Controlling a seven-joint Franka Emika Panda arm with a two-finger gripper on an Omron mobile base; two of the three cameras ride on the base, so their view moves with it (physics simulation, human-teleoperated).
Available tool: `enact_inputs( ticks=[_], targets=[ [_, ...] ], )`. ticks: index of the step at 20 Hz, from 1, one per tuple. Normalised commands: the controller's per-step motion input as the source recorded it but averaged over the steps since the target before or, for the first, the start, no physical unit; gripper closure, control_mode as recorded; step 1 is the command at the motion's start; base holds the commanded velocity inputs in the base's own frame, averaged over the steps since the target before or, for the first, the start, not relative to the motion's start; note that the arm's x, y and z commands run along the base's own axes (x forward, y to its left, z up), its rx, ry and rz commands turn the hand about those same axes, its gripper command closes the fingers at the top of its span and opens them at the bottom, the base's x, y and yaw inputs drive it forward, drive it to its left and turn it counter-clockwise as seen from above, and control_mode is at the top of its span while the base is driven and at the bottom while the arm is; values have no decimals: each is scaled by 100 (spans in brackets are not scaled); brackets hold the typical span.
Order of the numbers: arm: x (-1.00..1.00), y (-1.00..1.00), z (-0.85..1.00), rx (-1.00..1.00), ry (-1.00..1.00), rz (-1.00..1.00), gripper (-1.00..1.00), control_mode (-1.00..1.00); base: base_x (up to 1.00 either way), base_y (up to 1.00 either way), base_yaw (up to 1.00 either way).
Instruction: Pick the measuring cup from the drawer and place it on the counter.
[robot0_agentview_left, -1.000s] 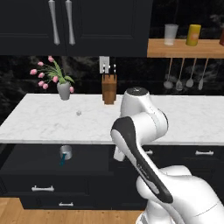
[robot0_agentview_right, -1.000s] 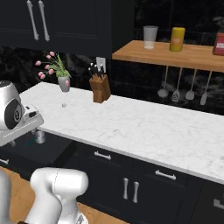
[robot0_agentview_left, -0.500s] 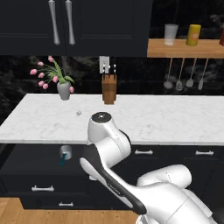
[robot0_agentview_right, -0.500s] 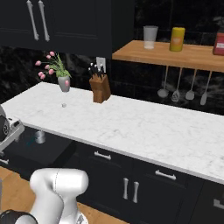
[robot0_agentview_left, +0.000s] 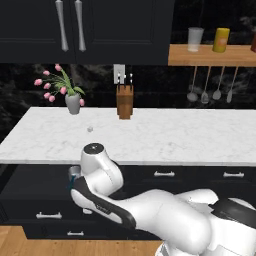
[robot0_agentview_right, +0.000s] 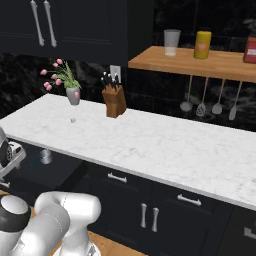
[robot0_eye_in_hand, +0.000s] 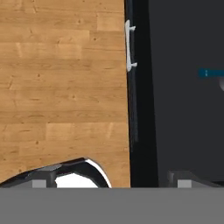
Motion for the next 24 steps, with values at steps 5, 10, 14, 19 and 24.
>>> enact_inputs(
  ticks=[5, 10, 14, 19, 24],
  targets=[
    [42, 18, -20, 0, 0, 2, -100, -100, 0, 0, 0],
    [31, 3, -41, -7, 4, 5, -100, -100, 0, 0, 0],
    [35, 2, -40, -5, 3, 5, -100, -100, 0, 0, 0],
    [25, 0, -34, -3, 0, 5, -100, -100, 0, 0, 0],
    [1, 0, -33, -4, 1, 7, -100, -100, 0, 0, 0]
  ],
)
